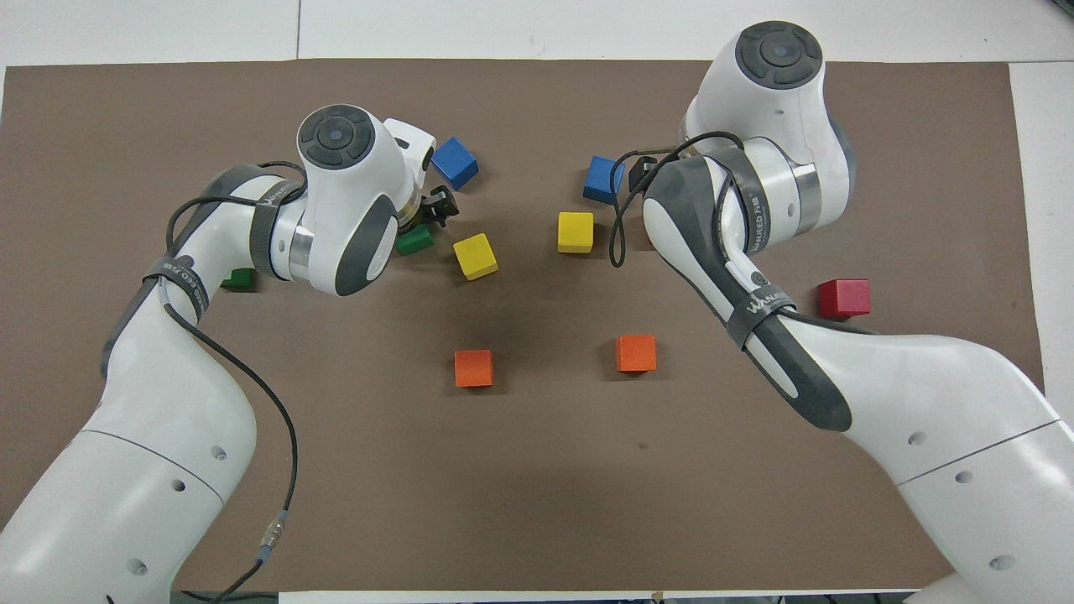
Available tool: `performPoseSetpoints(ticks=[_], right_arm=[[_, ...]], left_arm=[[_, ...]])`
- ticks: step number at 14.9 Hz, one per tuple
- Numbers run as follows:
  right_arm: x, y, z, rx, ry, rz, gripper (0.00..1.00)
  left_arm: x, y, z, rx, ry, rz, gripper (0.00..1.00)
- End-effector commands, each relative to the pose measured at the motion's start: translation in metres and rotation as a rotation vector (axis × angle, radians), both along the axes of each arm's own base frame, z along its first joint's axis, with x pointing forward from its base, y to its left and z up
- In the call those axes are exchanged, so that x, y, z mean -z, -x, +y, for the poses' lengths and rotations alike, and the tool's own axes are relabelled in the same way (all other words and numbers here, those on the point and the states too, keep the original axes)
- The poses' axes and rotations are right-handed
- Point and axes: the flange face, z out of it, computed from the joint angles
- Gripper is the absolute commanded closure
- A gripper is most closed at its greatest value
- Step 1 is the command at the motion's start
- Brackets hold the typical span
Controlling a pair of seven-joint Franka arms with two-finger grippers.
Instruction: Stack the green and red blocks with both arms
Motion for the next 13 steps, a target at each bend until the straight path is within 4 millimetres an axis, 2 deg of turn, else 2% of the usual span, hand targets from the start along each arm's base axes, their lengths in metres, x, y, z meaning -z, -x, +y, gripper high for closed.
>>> performPoseSetpoints(ticks=[1, 2, 3, 4, 7, 8, 11, 13], right_arm=[[-0.001, -0.005, 0.004, 0.037, 0.007, 0.000, 0.00], [-0.002, -0.005, 0.004, 0.044, 0.000, -0.007, 0.00], [-0.003, -0.006, 0.004, 0.047, -0.005, -0.012, 0.00], [-0.003, -0.010, -0.005, 0.059, -0.009, -0.023, 0.00], [0.008, -0.006, -0.006, 0.058, -0.007, -0.013, 0.00], [0.011, -0.004, -0.007, 0.060, -0.005, -0.008, 0.00], [0.018, 0.002, -0.003, 0.056, -0.009, -0.005, 0.00], [0.025, 0.009, -0.003, 0.053, -0.010, -0.005, 0.00]], left_arm=[[0.006, 0.005, 0.000, -0.002, -0.019, -0.010, 0.39], [0.006, 0.006, 0.000, -0.003, -0.021, -0.005, 0.61], [0.006, 0.006, 0.001, -0.003, -0.026, 0.003, 0.94], [0.006, 0.006, 0.001, -0.003, -0.031, 0.010, 1.00], [-0.012, 0.004, 0.012, 0.004, -0.070, 0.047, 1.00], [-0.032, 0.004, 0.022, 0.005, -0.066, 0.034, 1.00], [-0.080, 0.007, 0.079, 0.147, -0.075, 0.082, 1.00], [-0.097, 0.007, 0.124, 0.218, -0.073, 0.120, 1.00]])
